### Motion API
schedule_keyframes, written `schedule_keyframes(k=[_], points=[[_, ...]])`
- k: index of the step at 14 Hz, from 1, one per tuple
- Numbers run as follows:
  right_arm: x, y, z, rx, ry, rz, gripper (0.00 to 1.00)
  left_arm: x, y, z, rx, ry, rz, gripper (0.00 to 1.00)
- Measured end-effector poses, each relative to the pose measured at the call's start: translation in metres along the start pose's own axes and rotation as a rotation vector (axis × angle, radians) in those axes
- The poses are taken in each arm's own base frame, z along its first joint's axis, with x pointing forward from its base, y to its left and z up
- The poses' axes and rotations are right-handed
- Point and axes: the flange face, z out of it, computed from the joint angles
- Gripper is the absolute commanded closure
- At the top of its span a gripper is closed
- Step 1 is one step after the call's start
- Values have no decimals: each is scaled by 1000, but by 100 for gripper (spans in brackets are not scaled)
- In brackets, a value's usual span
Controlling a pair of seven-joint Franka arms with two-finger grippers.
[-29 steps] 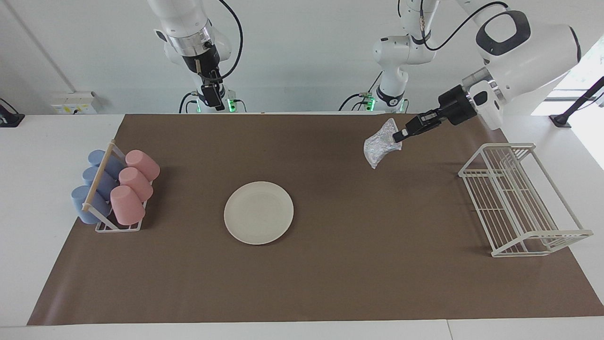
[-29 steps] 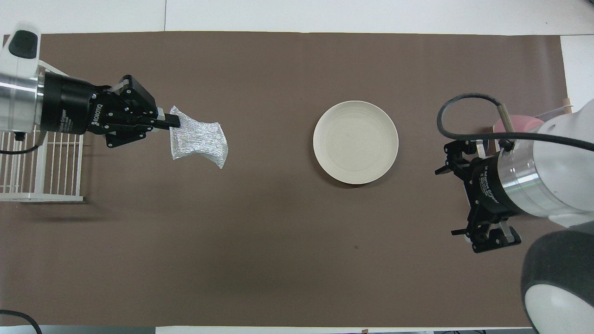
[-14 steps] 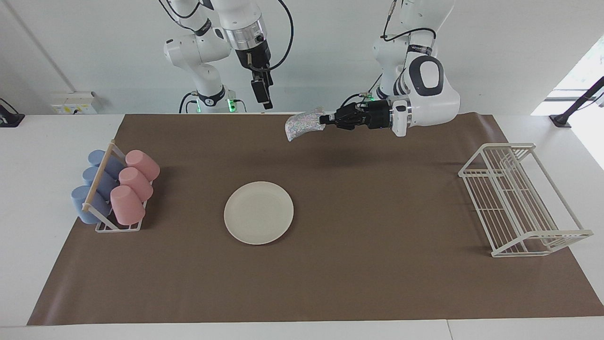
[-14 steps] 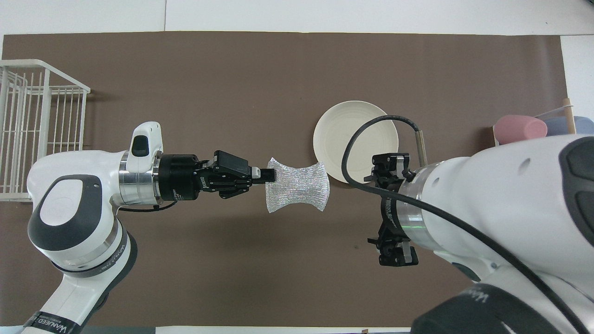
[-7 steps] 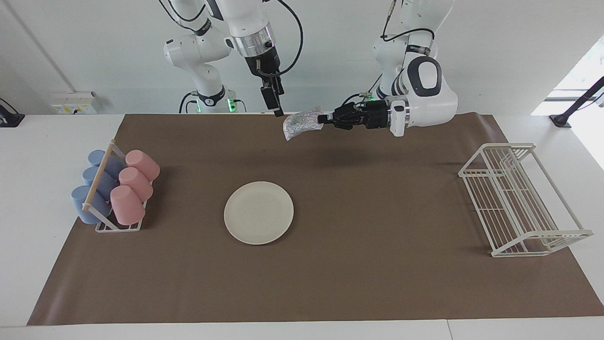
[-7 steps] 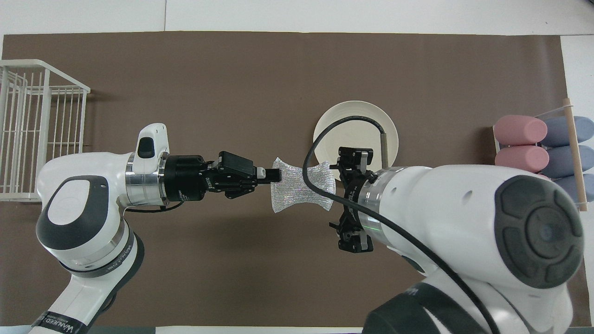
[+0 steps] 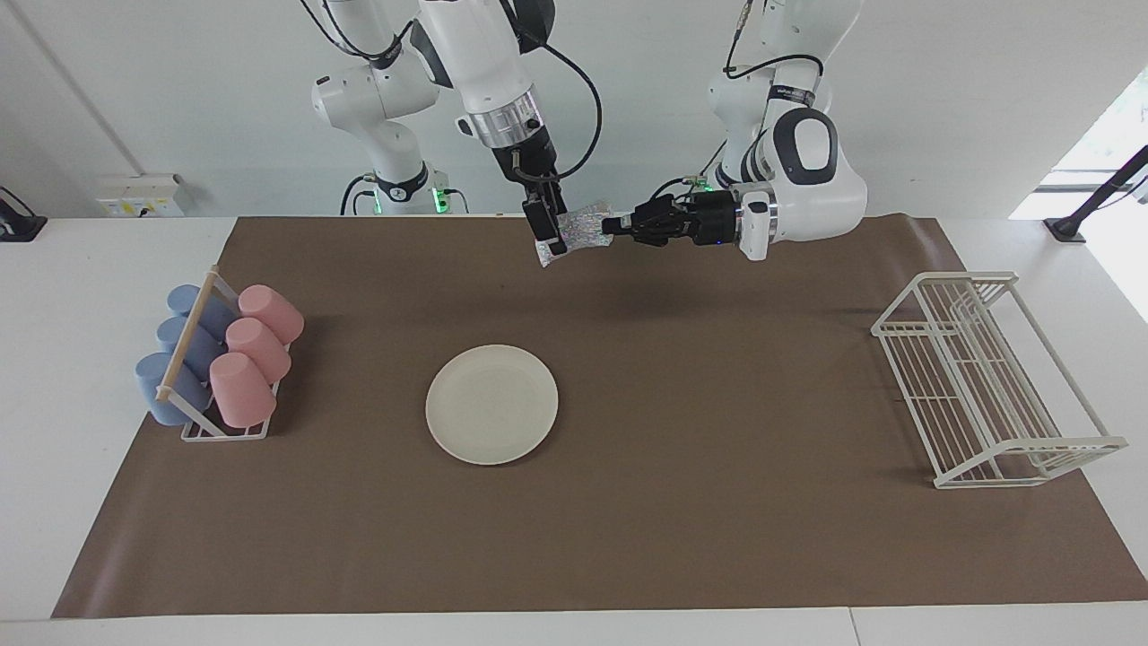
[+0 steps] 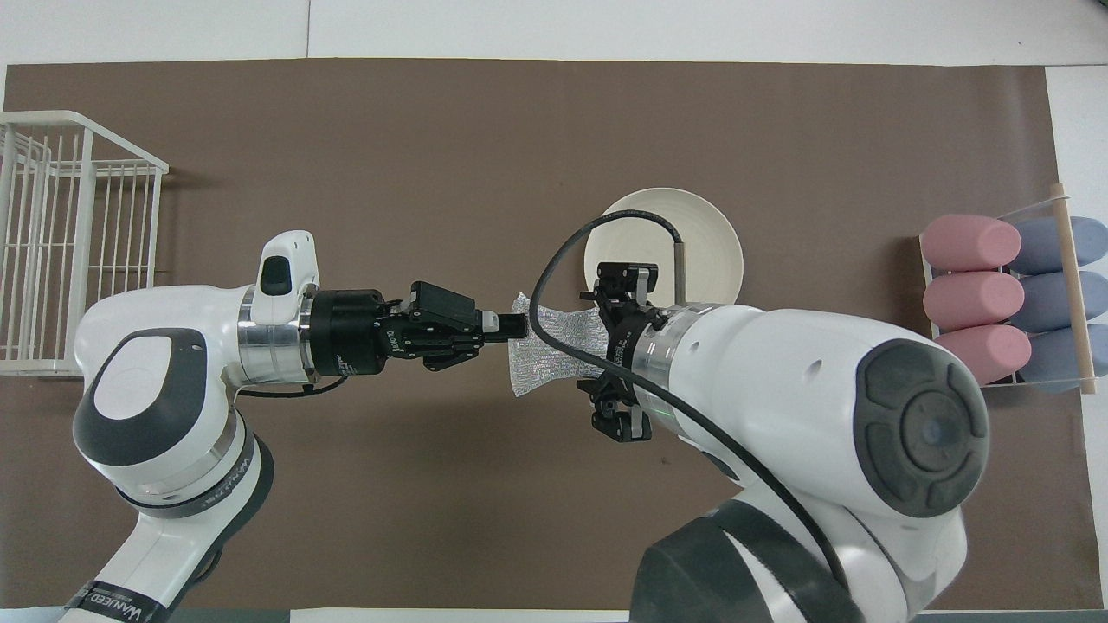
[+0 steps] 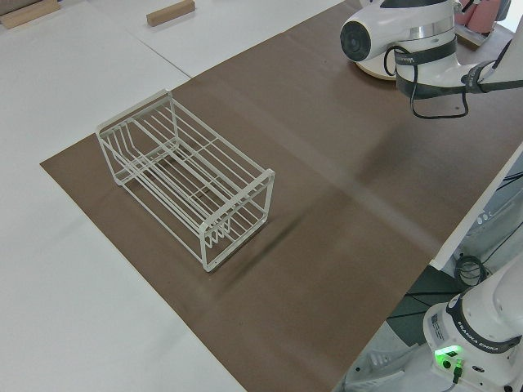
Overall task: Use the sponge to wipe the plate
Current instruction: 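Hand the clear sponge from the left gripper to the right gripper, then wipe the plate surface in circles with the sponge in the right gripper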
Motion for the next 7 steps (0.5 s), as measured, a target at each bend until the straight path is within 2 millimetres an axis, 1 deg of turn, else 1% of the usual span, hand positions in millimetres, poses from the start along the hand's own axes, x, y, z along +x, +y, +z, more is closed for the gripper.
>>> schedule_keyframes(k=[1,3,4,5,7], points=[[-2,1,0,-2,-11,4,60,0,0,1,1,-1,0,100],[-4,2,0,-8,-23,8,74,0,-1,1,1,-2,-1,100],[-5,3,0,-9,-24,8,88,0,-1,1,2,-2,-1,100],[-5,3,0,-9,-24,8,100,0,-1,1,2,-2,-1,100],[-4,2,0,-7,-25,11,100,-1,-1,1,2,-2,-1,100]])
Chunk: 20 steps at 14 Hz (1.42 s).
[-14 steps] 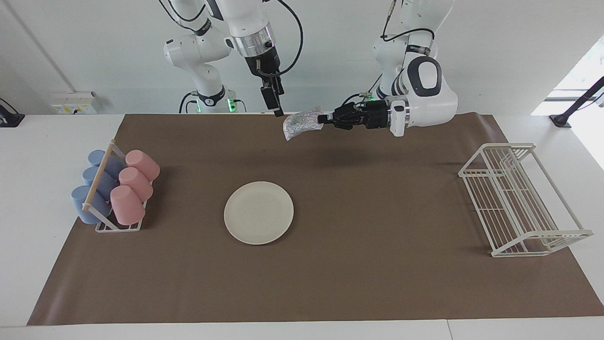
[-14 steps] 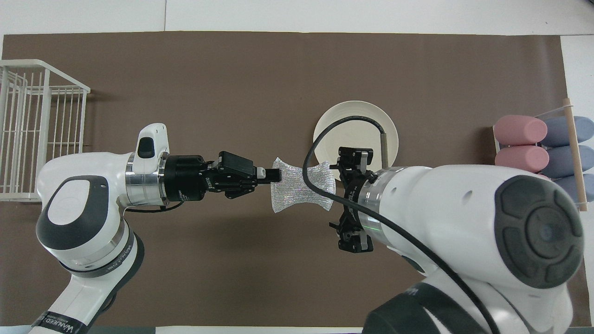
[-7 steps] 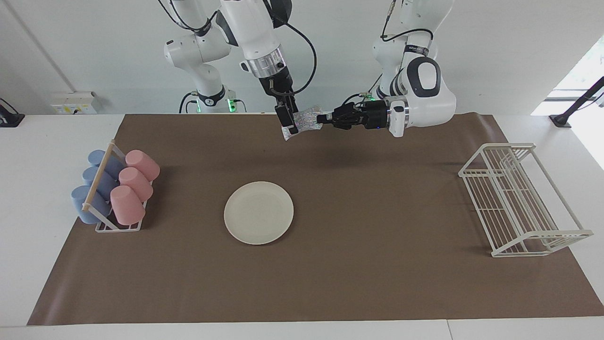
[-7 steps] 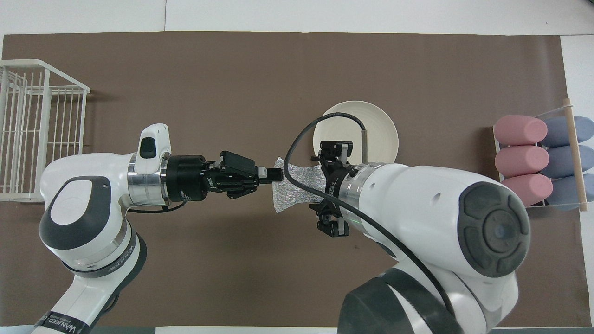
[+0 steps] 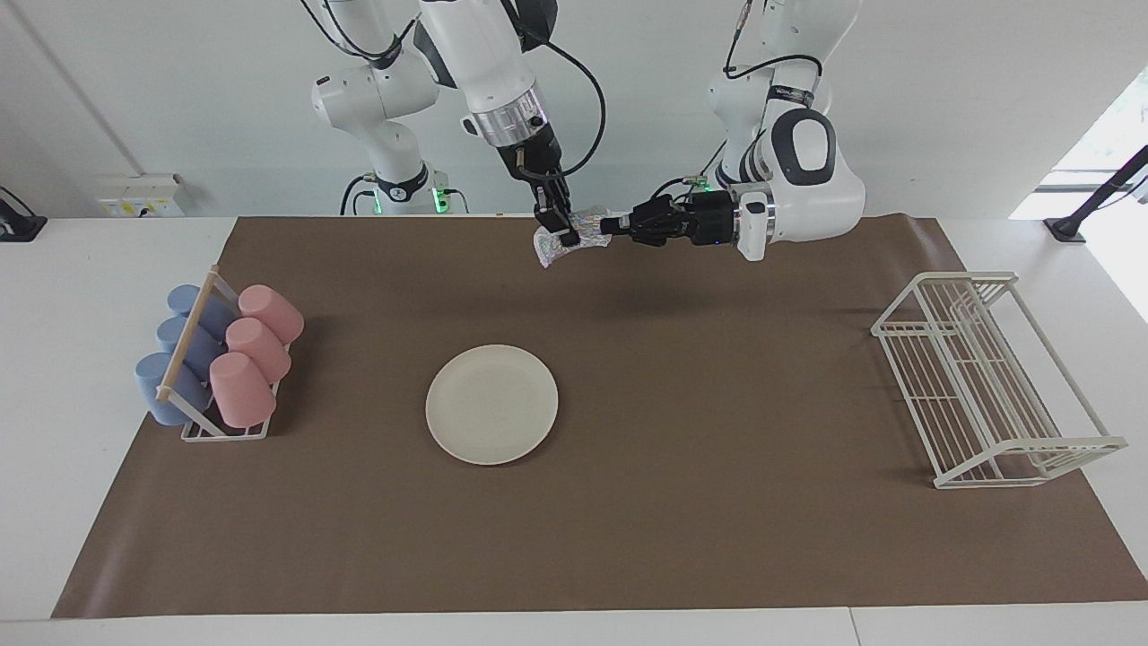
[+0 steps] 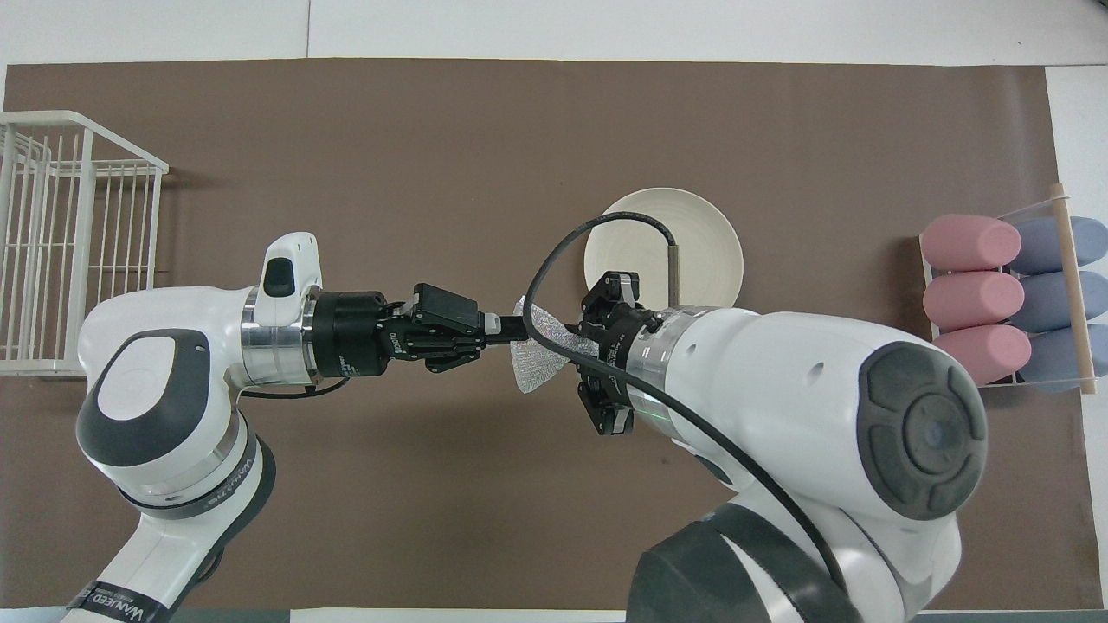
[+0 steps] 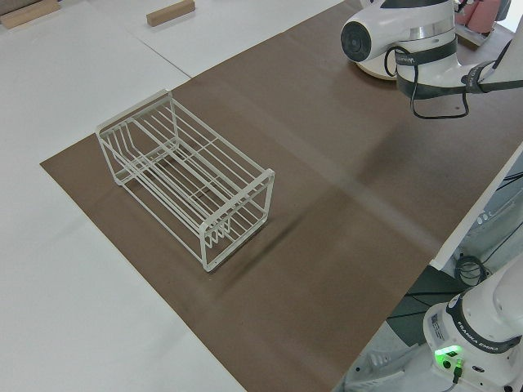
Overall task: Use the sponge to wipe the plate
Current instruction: 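Wipe the plate surface in circles with the sponge in the right gripper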
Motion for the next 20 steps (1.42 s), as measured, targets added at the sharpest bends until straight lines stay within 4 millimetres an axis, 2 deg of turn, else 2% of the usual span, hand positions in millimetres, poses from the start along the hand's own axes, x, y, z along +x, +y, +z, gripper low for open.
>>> schedule_keyframes(k=[2,3,4,9,11,12,14,17,20], points=[[1,-1,0,0,-1,2,100,0,0,1,1,-2,0,100],[1,-1,0,0,-1,3,100,-1,-1,1,1,-2,1,81],[2,-2,0,1,0,5,100,-1,-1,2,4,-4,4,1],[17,-13,-1,9,7,10,100,-6,-5,12,50,-30,30,0],[37,-25,7,3,23,-18,100,-7,-8,11,92,-37,44,0],[50,-34,17,4,30,-39,100,-6,-10,10,121,-39,54,0],[71,-50,56,-1,40,-90,100,-4,-15,2,192,-40,77,0],[109,-67,125,4,56,-159,100,4,-23,-23,355,-32,132,0],[178,-76,170,3,96,-232,100,11,-32,-45,544,-20,186,0]])
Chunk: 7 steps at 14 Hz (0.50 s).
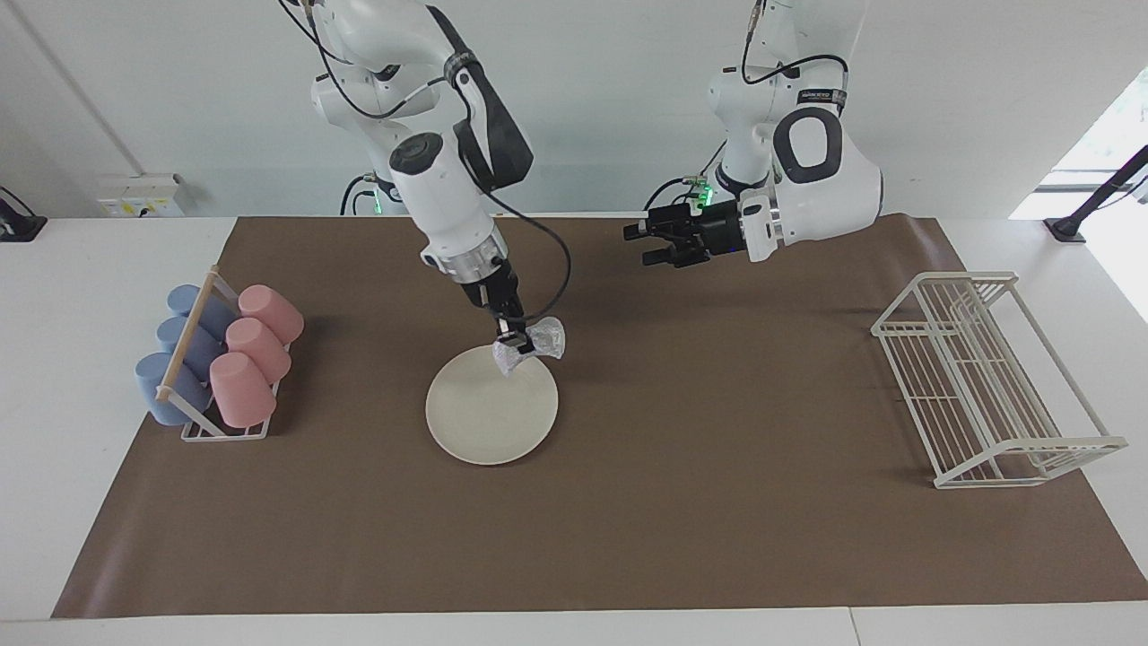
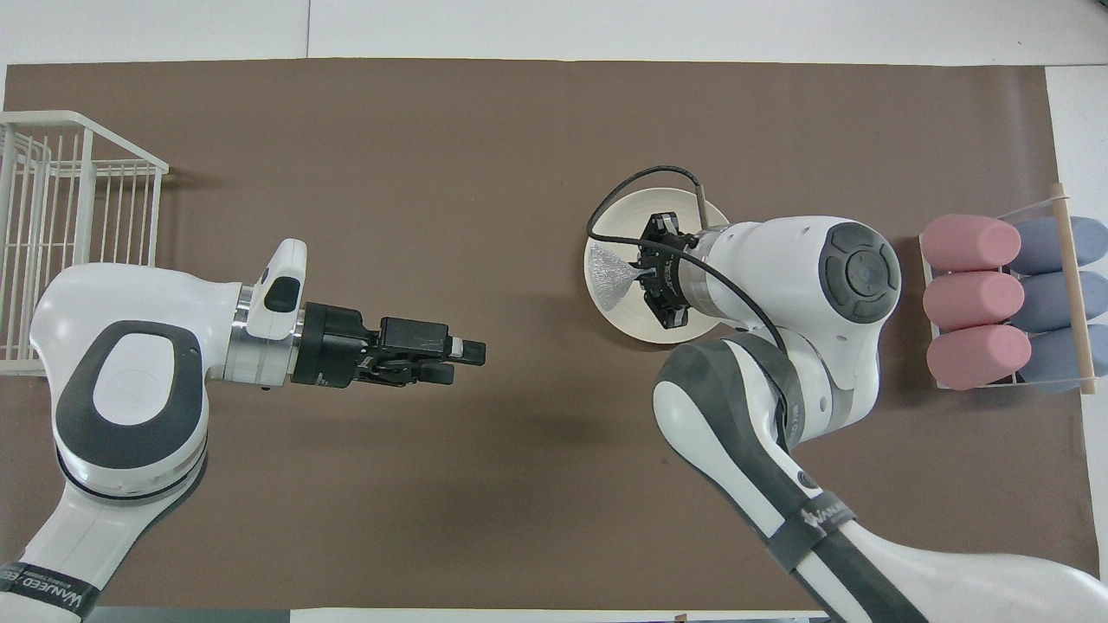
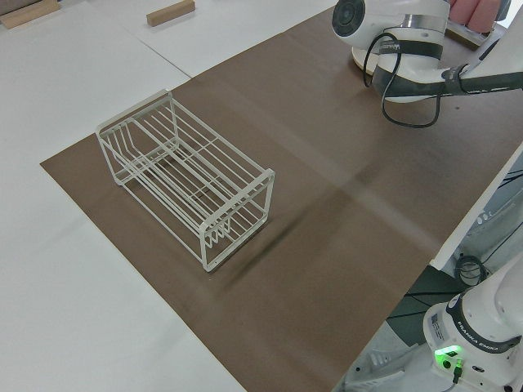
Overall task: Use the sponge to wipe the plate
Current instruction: 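Wipe the plate surface in circles with the sponge in the right gripper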
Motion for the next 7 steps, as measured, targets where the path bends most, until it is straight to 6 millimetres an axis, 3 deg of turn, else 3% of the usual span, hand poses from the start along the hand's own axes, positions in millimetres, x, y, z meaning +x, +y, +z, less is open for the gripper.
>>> schedule_keyframes(k=[2,4,7], points=[[19,7,29,-16,11,-12,100,2,-12,-7,126,8,14,0],[22,12,54,-27,13,-21,100,4,-21,-11,247,12,17,0],[16,13,65,-12,11,-36,100,9,-39,-30,374,38,25,0]])
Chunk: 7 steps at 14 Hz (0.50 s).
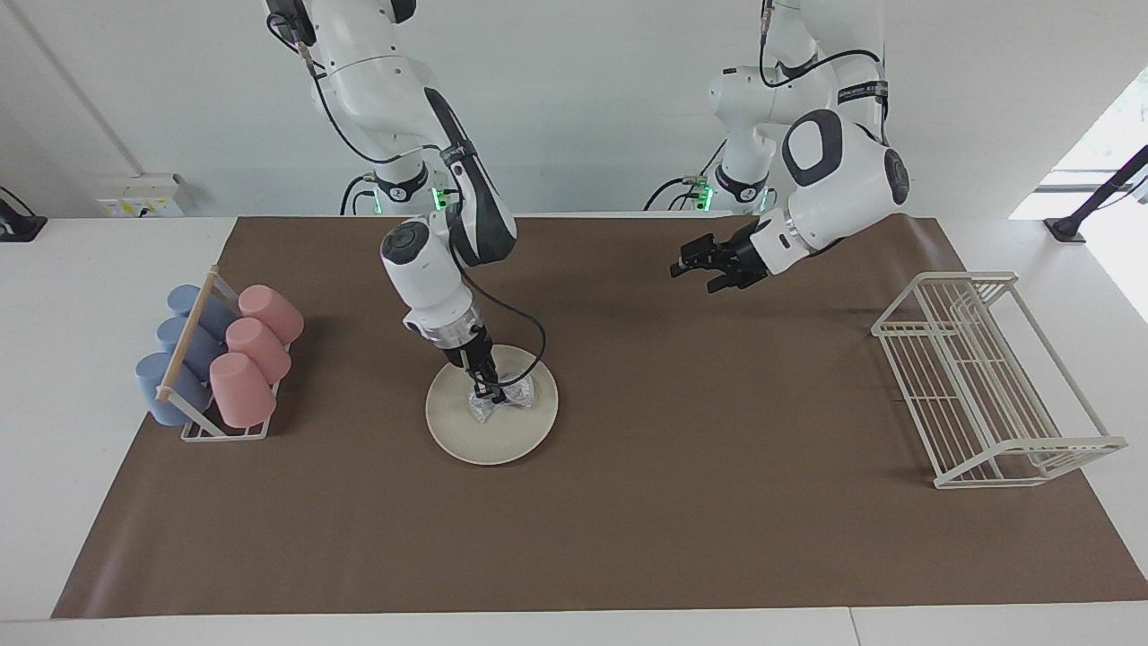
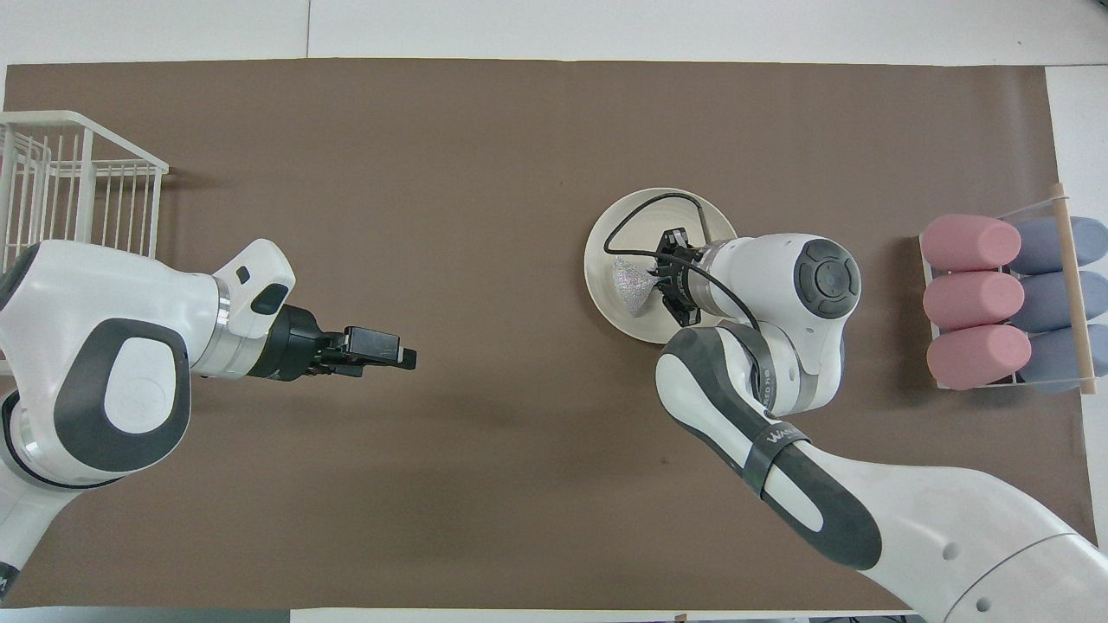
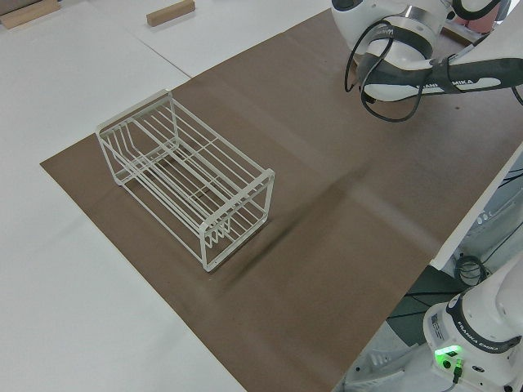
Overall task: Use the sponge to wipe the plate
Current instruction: 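Wipe the plate surface in circles with the sponge in the right gripper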
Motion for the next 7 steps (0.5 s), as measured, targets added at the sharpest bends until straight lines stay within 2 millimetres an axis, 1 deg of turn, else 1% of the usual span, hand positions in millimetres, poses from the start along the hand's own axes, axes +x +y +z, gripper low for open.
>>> schedule_keyframes(k=[1,2,3,5,6,7], points=[[2,0,0,1,1,-24,100,2,-9,-5,43,5,6,0],[9,-1,-2,3,4,-56,100,3,-18,-9,82,8,12,0],[24,-3,-4,7,11,-88,100,3,-24,-12,111,10,17,0],[66,-4,-11,14,30,-134,100,5,-30,-16,132,23,15,0],[77,-3,-13,14,33,-136,100,6,-35,-19,133,28,7,0],[77,-2,-13,16,34,-137,100,7,-37,-21,133,32,2,0]])
